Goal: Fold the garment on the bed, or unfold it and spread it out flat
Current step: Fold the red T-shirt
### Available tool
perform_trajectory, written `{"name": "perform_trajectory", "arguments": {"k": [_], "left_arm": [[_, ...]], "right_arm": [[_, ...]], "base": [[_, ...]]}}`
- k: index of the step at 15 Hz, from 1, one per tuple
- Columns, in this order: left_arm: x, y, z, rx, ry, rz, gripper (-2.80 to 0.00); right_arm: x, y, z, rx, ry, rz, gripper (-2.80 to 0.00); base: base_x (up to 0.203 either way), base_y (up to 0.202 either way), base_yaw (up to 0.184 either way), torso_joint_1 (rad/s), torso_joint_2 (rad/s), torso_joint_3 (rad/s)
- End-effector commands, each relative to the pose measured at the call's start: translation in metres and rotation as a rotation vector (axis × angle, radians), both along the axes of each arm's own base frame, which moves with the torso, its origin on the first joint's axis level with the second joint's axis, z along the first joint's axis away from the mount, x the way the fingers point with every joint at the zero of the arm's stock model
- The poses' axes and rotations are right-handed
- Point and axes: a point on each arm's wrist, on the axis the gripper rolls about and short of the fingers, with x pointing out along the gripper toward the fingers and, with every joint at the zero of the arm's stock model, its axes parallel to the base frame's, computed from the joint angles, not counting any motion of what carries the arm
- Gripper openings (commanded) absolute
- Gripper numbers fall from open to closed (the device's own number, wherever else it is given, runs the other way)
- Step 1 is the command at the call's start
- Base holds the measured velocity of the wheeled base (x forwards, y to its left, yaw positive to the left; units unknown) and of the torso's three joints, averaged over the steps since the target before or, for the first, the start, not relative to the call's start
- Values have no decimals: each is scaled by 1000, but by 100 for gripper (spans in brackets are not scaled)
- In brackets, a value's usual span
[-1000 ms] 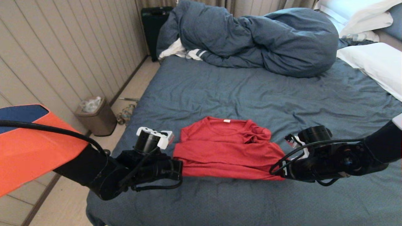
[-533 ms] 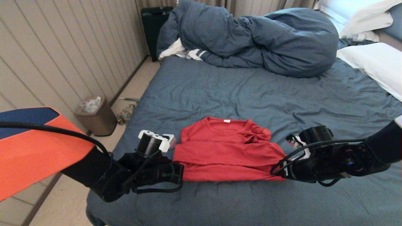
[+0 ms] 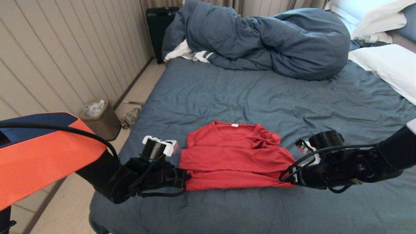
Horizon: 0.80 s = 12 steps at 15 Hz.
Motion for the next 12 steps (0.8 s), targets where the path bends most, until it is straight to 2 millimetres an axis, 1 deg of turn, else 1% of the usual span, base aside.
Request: {"name": "perform_trajectory", "arguments": {"k": [1, 4, 8, 12], "left_arm": [[-2, 2, -1, 3, 6, 0, 0], [-3, 2, -9, 17, 26, -1, 0], [8, -5, -21, 21, 33, -1, 0], [8, -10, -19, 29, 27, -19, 0]], "right_arm": [[1, 0, -2, 2, 7, 1, -280], [2, 1, -3, 2, 7, 1, -280], [2, 1, -2, 2, 5, 1, -280], [3, 1, -2, 2, 0, 1, -280]], "base": [[0, 0, 0, 0, 0, 0], [0, 0, 0, 0, 0, 0], [0, 0, 0, 0, 0, 0], [0, 0, 0, 0, 0, 0]]}}
